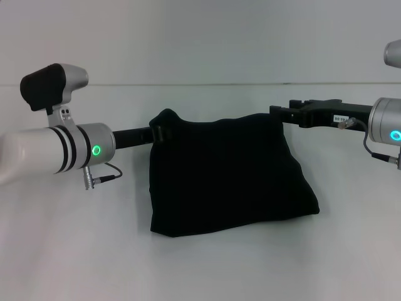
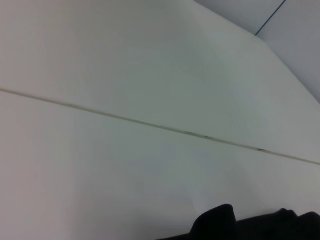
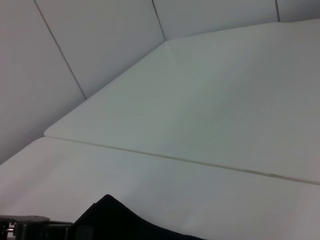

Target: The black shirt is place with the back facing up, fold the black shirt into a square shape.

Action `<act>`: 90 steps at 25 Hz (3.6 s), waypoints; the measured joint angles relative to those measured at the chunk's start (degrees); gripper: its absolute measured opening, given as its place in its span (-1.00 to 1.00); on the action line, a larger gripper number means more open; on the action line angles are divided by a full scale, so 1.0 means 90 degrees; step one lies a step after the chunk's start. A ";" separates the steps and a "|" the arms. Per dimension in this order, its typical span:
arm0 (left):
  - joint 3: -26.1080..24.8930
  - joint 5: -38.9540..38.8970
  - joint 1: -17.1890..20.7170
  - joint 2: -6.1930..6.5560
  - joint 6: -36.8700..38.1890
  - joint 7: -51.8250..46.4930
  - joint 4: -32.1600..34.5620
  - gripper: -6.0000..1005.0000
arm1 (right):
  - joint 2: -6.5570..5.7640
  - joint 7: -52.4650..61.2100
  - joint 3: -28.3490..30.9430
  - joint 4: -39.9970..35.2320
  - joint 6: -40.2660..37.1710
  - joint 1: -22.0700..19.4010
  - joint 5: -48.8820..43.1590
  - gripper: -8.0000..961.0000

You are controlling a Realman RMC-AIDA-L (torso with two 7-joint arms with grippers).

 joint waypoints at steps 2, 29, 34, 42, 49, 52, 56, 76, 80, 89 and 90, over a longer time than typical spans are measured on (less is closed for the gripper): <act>0.0001 0.0000 -0.0029 0.0019 0.0087 -0.0027 0.0002 -0.89 | 0.0002 -0.0015 0.0012 0.0001 0.0009 0.0000 0.0000 0.33; -0.0004 0.0168 -0.0350 0.0178 0.0316 0.0143 0.0261 -0.71 | 0.0057 -0.0261 0.0022 0.0007 0.0182 0.0062 -0.0001 0.29; -0.0004 0.0150 -0.0084 0.0166 0.0129 0.0203 0.0741 -0.45 | 0.0037 -0.0264 0.0042 -0.0019 0.0184 0.0063 0.0014 0.35; -0.0061 0.0109 0.0606 0.0092 0.2378 0.0419 0.2086 -0.03 | -0.0202 -0.0264 0.0054 -0.0080 -0.0393 0.0023 0.0043 0.45; 0.0002 -0.0112 0.0821 -0.0049 0.3788 0.1543 0.2352 0.37 | -0.0530 -0.0327 0.0015 -0.0195 -0.1653 -0.0055 -0.0109 0.59; 0.0293 -0.0091 0.0811 -0.0070 0.3865 0.1937 0.2334 0.64 | -0.0526 -0.0471 -0.0001 -0.0411 -0.2008 -0.0058 -0.0576 0.71; 0.0869 0.0141 0.0771 -0.0096 0.3830 0.2198 0.2405 0.75 | -0.0379 -0.0360 -0.0007 -0.0809 -0.2116 0.0025 -0.1447 0.86; 0.0838 0.0656 0.1129 -0.0101 0.4160 0.2235 0.3030 0.80 | -0.0166 -0.1102 0.0307 -0.1078 -0.2485 -0.0068 -0.1496 0.93; 0.0584 0.0627 0.1149 -0.0083 0.4402 0.2360 0.3044 0.80 | -0.0149 -0.1472 0.0725 -0.1083 -0.2692 -0.0199 -0.1367 0.93; 0.0511 0.0617 0.1156 -0.0065 0.4536 0.2373 0.3047 0.80 | -0.0156 -0.1512 0.0876 -0.1088 -0.2755 -0.0279 -0.1362 0.93; 0.0511 0.0616 0.1154 -0.0065 0.4539 0.2373 0.3047 0.80 | -0.0153 -0.1513 0.0876 -0.1088 -0.2753 -0.0279 -0.1367 0.93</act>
